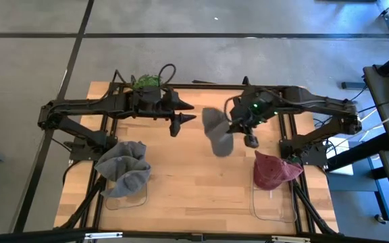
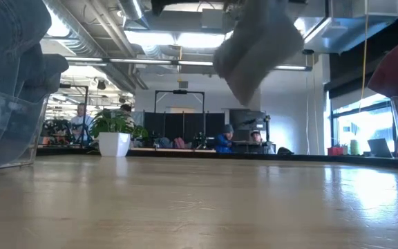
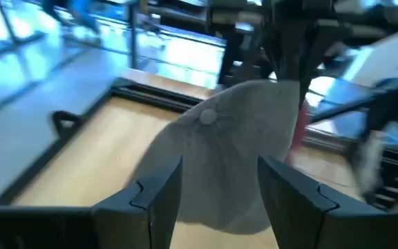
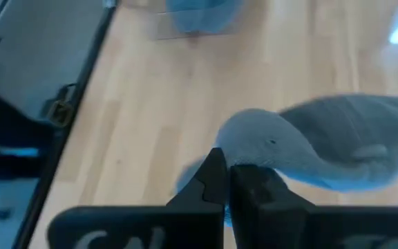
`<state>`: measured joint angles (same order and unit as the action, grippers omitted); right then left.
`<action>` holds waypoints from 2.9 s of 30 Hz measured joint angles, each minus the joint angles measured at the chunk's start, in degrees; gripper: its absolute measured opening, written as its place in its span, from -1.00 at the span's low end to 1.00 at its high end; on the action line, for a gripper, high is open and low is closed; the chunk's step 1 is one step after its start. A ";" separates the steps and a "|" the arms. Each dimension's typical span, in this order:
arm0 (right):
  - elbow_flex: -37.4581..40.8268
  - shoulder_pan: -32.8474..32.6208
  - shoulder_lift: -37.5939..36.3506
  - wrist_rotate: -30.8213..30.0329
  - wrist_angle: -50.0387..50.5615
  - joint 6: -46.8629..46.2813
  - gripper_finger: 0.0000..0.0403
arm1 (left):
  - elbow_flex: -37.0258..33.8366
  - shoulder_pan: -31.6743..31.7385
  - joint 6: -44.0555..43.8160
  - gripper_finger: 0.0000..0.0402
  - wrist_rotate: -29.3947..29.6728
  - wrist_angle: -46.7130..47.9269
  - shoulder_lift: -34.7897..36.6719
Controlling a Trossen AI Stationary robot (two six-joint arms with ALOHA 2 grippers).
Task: Pick & Place hat
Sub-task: Put the blue cap into the left transparent bin
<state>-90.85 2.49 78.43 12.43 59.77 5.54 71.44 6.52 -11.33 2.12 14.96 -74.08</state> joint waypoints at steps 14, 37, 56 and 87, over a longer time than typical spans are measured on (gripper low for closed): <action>-3.82 -18.99 2.41 -0.07 0.88 0.55 -0.98 | 0.00 -3.86 -13.13 0.37 -12.98 -6.26 -2.53; -3.75 -25.69 7.04 -0.37 -12.06 -3.91 -0.99 | 0.00 -12.22 -8.86 0.38 -17.96 -21.29 -16.42; -3.75 -25.60 7.04 -2.32 -12.28 -5.23 -0.99 | 0.00 -14.76 -12.01 0.05 -22.19 -24.64 -19.24; -3.78 -25.21 6.44 -4.49 -6.18 -2.84 -0.52 | -0.02 -16.27 -19.80 -0.89 -23.90 -21.97 -14.17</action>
<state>-94.63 -22.72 84.88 7.93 53.59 2.71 71.42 -9.74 -31.12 -21.78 -7.01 -88.25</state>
